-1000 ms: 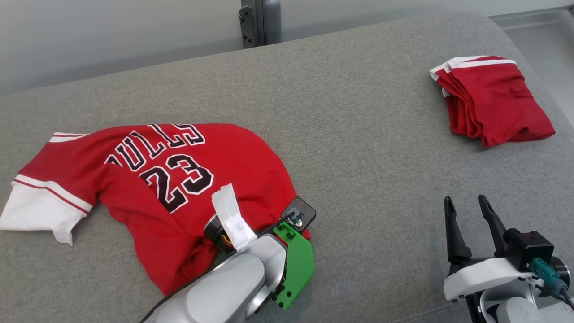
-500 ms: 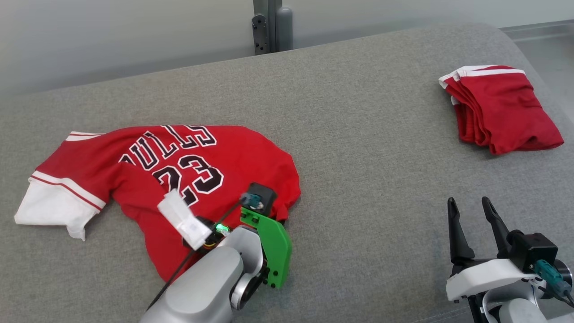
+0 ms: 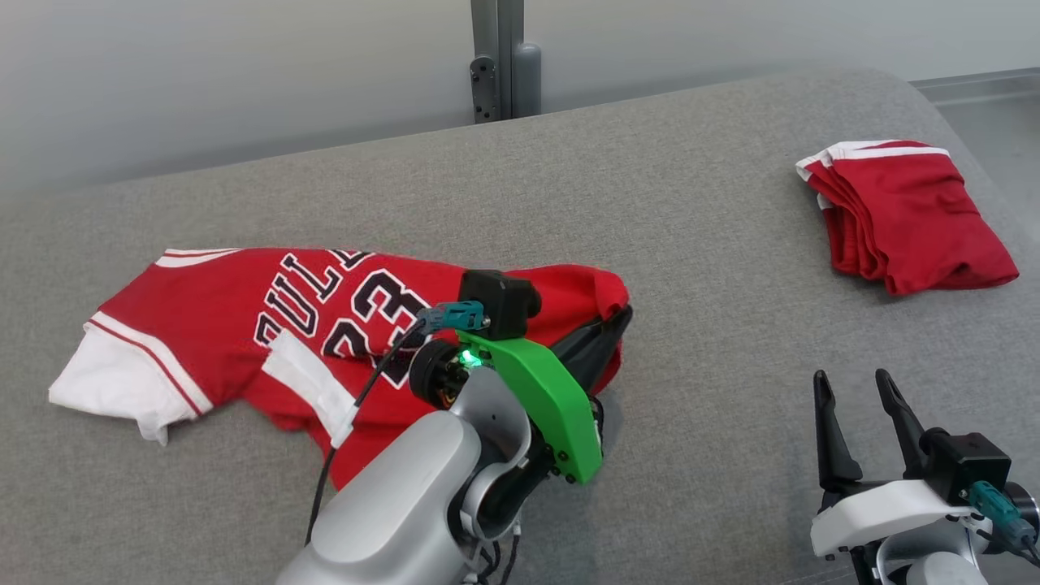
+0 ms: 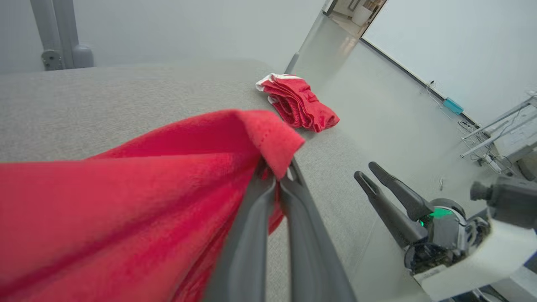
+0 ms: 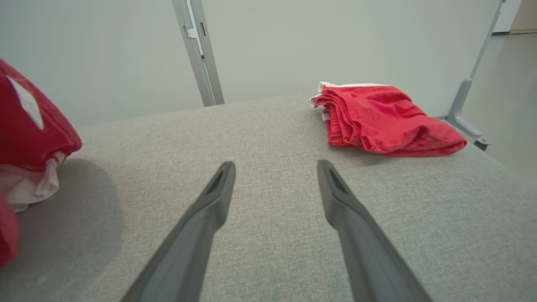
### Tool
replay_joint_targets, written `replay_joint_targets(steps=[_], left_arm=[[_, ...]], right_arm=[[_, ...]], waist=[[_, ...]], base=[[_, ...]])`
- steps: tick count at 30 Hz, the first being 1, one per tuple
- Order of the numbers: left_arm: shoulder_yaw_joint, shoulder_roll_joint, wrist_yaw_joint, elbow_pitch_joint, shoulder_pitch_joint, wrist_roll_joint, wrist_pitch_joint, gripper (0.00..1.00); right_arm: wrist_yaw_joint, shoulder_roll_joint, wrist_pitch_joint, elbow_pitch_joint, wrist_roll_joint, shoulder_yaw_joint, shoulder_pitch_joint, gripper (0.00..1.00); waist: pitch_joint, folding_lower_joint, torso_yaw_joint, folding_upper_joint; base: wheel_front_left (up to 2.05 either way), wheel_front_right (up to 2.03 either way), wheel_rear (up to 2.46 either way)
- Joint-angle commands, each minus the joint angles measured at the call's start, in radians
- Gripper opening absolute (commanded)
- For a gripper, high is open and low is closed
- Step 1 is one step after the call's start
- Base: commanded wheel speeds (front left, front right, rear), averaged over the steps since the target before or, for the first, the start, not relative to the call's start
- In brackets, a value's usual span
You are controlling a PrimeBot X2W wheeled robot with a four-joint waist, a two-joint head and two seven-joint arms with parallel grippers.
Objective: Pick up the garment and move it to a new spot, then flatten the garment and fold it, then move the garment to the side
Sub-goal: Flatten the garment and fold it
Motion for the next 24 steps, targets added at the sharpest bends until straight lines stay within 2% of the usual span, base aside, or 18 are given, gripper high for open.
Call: replay_joint_targets(steps=[1, 5, 8, 14, 17, 20, 24], left_arm=[[-0.003, -0.006, -0.003, -0.028, 0.014, -0.013, -0.002, 0.0], [0.0, -0.014, -0.009, -0.12, 0.034, -0.076, 0.001, 0.0], [0.002, -0.004, 0.006, -0.16, 0.069, -0.119, 0.024, 0.0], [0.019, 0.146, 0.079, -0.122, 0.2, -0.1, 0.027, 0.0], [0.041, 0.215, 0.098, -0.11, 0.3, -0.128, 0.009, 0.0], [0.072, 0.266, 0.108, -0.126, 0.385, -0.167, -0.007, 0.0], [0.113, 0.306, 0.127, -0.151, 0.472, -0.213, -0.03, 0.0]], right_arm=[[-0.001, -0.002, 0.0, 0.001, -0.003, 0.0, -0.005, 1.0], [-0.001, -0.002, 0.0, 0.001, -0.004, -0.008, 0.012, 1.0], [-0.001, -0.002, 0.0, -0.002, -0.003, -0.017, 0.026, 1.0], [-0.001, -0.002, 0.0, -0.007, 0.008, -0.029, 0.037, 1.0], [-0.001, -0.002, 0.0, -0.008, 0.009, -0.033, 0.041, 1.0], [-0.001, -0.002, 0.0, -0.005, 0.003, -0.039, 0.047, 1.0], [-0.001, -0.002, 0.0, 0.0, -0.005, -0.04, 0.056, 1.0]], waist=[[-0.01, 0.0, -0.012, -0.0001], [-0.016, 0.0, -0.024, -0.0001], [-0.013, 0.0, -0.023, -0.0001], [0.0, 0.0, -0.004, -0.0001], [0.002, 0.0, 0.013, -0.0001], [0.001, 0.0, 0.04, -0.0001], [-0.008, 0.0, 0.081, -0.0001]], base=[[0.0, 0.0, 0.0], [0.0, 0.0, 0.0], [0.0, 0.0, 0.0], [0.0, 0.0, 0.0], [0.0, 0.0, 0.0], [0.0, 0.0, 0.0], [0.0, 0.0, 0.0]])
